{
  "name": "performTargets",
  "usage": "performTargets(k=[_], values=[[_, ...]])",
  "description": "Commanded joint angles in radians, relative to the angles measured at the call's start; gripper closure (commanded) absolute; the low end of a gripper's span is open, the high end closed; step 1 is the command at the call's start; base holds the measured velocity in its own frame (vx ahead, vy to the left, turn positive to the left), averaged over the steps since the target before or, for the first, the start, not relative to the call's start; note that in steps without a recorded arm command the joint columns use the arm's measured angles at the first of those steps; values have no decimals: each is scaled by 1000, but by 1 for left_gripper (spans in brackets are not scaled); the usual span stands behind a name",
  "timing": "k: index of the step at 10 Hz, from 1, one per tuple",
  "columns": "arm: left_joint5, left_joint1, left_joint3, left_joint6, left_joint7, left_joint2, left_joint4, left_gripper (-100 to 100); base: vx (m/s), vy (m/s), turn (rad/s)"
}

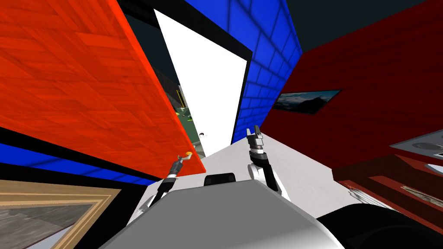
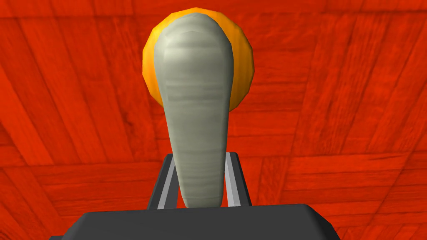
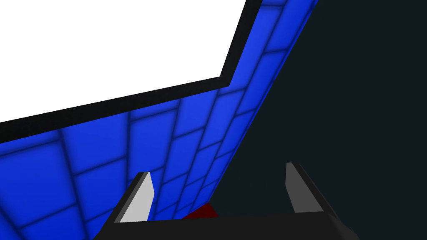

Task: Pull the door open

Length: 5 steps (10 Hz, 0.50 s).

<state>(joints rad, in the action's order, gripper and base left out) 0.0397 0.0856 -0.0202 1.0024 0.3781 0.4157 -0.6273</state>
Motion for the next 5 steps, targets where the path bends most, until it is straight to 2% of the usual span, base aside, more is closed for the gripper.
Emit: performTargets(k=[1, 2, 3, 4, 5], values=[[-18, 12, 29, 26, 16, -4, -11, 100, -187, 52, -66], [-28, 21, 43, 39, 28, 1, -17, 100, -186, 95, -54], [-28, 21, 43, 39, 28, 1, -17, 100, -109, 76, -23], [-22, 27, 33, 23, 27, 9, -25, 100, -35, 28, 2], [-24, 40, 37, 59, 36, 17, -4, 100, -115, 40, -233]])
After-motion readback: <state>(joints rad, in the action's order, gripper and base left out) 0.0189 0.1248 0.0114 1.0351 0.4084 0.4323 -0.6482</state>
